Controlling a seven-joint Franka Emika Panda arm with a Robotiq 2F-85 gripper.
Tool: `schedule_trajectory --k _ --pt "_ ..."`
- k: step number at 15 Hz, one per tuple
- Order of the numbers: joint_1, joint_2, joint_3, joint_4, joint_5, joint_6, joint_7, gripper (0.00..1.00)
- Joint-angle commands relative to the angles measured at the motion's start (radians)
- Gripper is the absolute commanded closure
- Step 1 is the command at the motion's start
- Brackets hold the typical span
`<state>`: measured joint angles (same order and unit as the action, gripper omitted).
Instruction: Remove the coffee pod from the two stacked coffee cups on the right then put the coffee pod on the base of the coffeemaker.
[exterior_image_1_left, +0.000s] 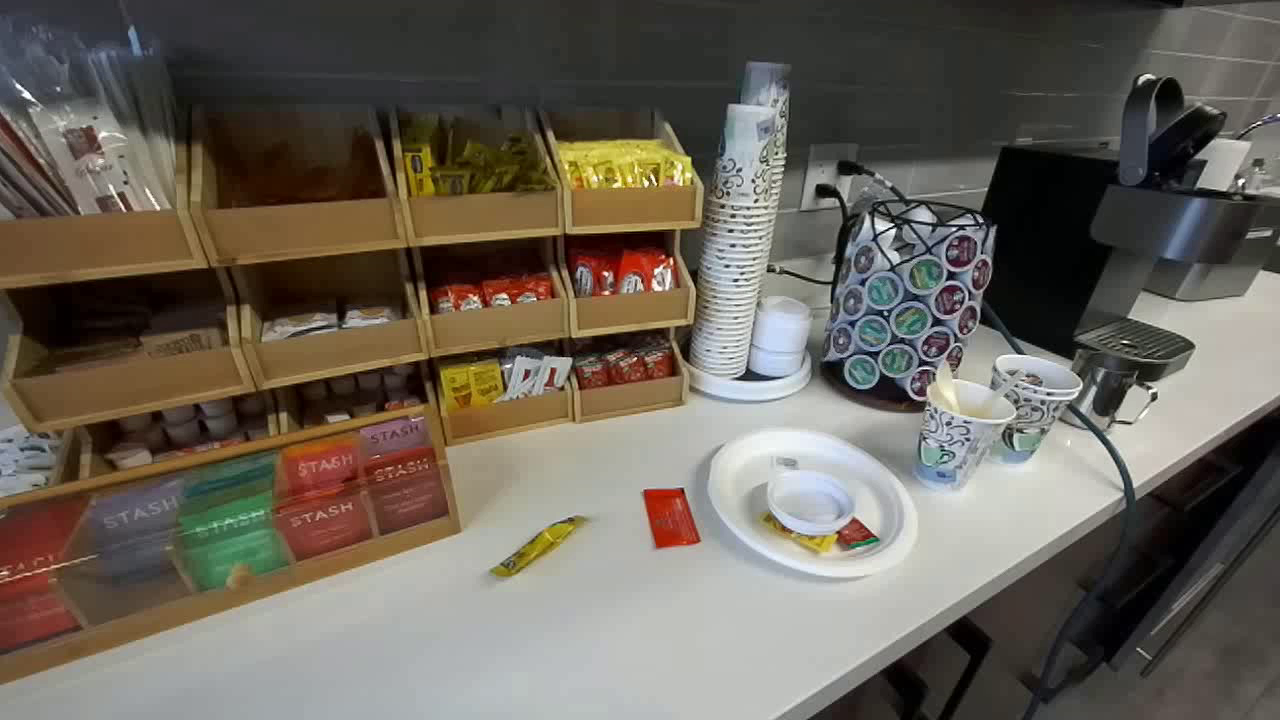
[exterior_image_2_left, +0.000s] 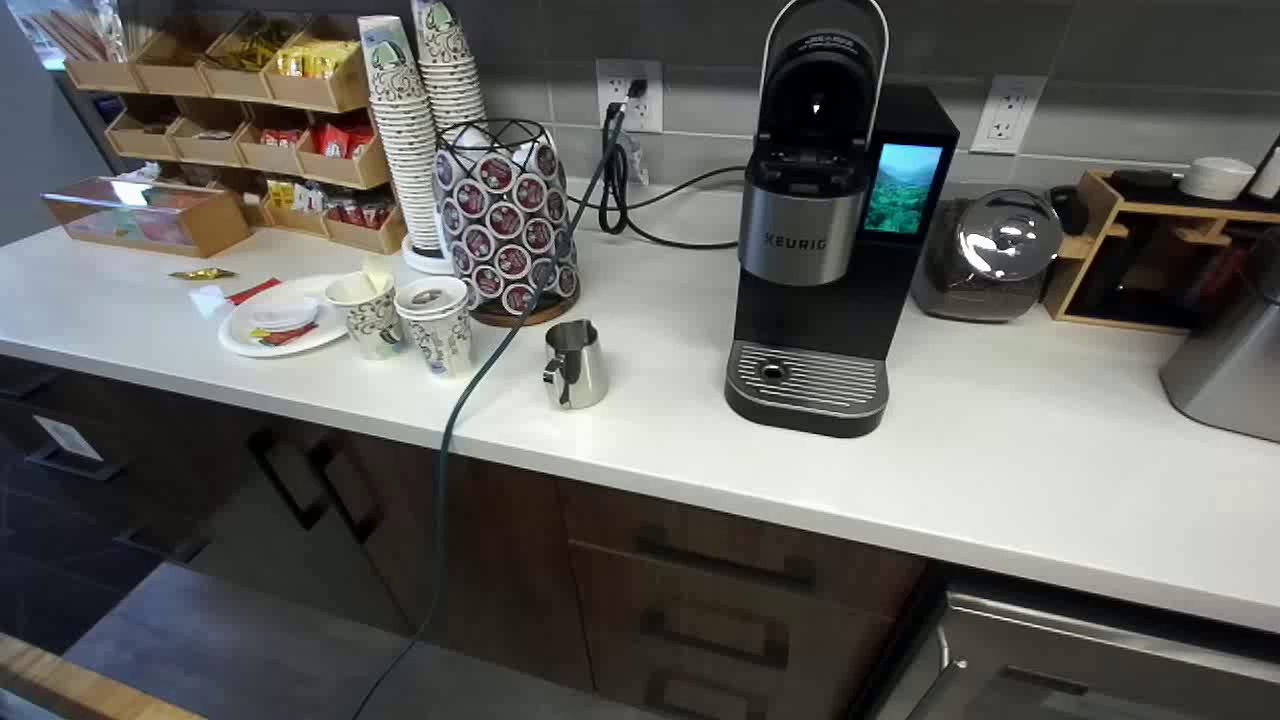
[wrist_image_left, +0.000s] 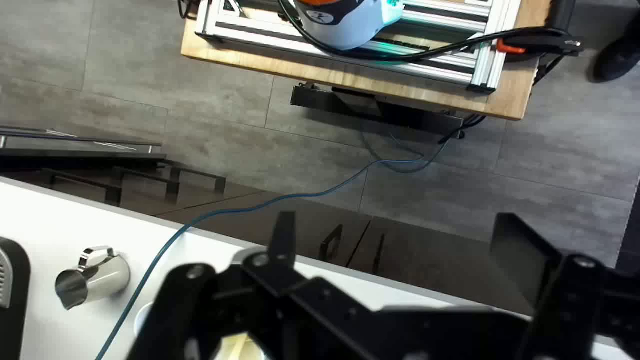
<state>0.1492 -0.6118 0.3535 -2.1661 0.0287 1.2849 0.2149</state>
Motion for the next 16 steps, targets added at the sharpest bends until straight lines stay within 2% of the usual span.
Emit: schedule_trajectory --k 1,12,13,16 --pt "0.020 0.006 -0.014 0.003 -0.006 -0.002 0.010 0.00" --pt "0.020 0.006 -0.014 0.003 -0.006 -0.002 0.010 0.00" --pt "0.021 -0.014 -0.029 -0.017 -0.016 0.015 -0.009 0.00" --pt "-0.012 -0.129 -0.136 -0.116 -0.035 0.072 -0.040 0.00"
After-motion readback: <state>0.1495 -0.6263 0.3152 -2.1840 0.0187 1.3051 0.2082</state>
